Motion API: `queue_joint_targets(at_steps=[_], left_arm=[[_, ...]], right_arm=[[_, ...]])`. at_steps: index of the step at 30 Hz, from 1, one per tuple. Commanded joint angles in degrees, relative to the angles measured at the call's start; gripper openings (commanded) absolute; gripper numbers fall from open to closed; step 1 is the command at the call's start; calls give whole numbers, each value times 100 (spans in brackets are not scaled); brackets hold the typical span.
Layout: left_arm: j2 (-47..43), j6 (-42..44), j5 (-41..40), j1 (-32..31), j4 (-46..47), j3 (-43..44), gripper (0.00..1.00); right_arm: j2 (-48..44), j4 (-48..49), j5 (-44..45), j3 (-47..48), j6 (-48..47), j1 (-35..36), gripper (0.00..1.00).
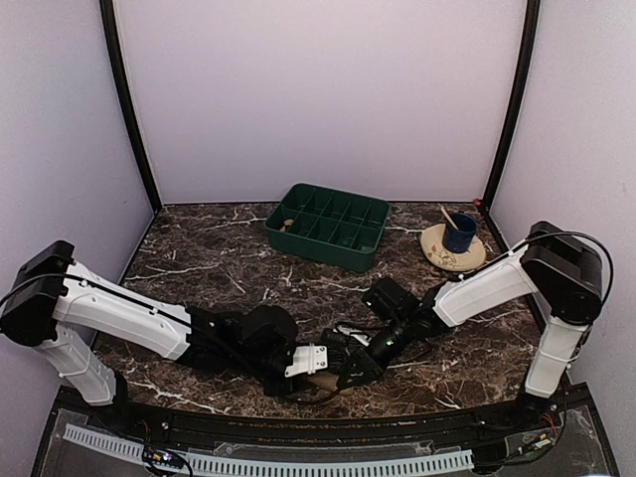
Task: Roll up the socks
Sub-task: Roll the sock at the center of the board, then pick up the sock from the center of the board.
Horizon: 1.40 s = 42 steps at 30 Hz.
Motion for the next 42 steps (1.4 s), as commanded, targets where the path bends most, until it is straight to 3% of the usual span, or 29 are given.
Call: queue_joint_targets(at_steps=[1, 18, 30, 42], left_arm=[[208, 510, -429, -231, 109, 85, 44], [398, 1336, -813, -708, 795, 42, 45], [673, 1519, -646, -841, 908, 114, 45], [1163, 1732, -1020, -924, 1416, 245, 45]], right_arm=[[221, -428, -155, -55, 173, -81, 0], [534, -316, -666, -82, 362, -225, 0], [588, -247, -777, -107, 431, -251, 0], [675, -219, -896, -117, 453, -262, 0]])
